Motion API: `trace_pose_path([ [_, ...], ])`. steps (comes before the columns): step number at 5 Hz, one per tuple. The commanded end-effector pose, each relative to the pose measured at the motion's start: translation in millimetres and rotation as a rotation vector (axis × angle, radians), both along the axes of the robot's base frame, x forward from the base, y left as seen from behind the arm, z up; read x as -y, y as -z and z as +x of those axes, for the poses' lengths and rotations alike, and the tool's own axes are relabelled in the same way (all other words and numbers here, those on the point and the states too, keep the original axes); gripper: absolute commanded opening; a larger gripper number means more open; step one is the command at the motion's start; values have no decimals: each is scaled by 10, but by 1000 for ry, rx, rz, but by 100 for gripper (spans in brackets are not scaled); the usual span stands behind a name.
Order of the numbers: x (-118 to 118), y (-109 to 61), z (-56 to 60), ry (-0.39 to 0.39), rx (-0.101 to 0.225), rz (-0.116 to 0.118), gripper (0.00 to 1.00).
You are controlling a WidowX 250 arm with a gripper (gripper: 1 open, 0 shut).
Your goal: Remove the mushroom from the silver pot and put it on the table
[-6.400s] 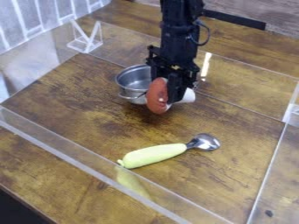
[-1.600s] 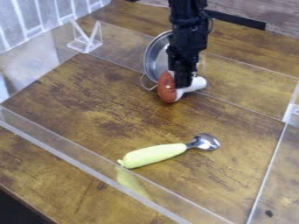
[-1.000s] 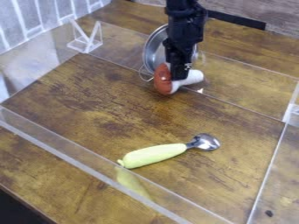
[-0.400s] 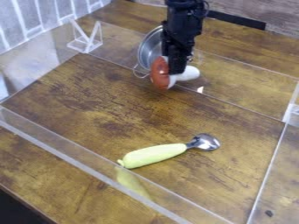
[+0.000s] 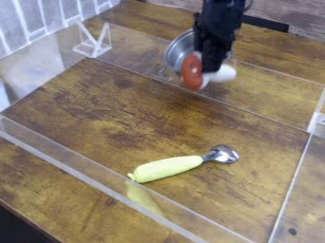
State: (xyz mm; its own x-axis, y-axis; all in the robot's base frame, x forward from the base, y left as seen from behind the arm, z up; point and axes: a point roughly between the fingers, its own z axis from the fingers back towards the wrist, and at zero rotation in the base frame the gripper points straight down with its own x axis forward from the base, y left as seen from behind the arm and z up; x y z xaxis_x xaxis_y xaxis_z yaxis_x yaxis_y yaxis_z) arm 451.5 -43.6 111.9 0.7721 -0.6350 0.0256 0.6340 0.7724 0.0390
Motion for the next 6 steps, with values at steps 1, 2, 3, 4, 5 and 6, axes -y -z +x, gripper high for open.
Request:
trace_pose_path([
  [1,16,-688,47,33,151,10,0],
  [2,-96,-697,40,-15,155,12,0],
  [3,-200,-706,26,-63,153,9,0],
  [4,-374,-740,20,-41,152,2,0],
  [5,-510,-721,8,-18,153,-11,100],
  [6,-366,-813,11,-3,157,-11,100],
])
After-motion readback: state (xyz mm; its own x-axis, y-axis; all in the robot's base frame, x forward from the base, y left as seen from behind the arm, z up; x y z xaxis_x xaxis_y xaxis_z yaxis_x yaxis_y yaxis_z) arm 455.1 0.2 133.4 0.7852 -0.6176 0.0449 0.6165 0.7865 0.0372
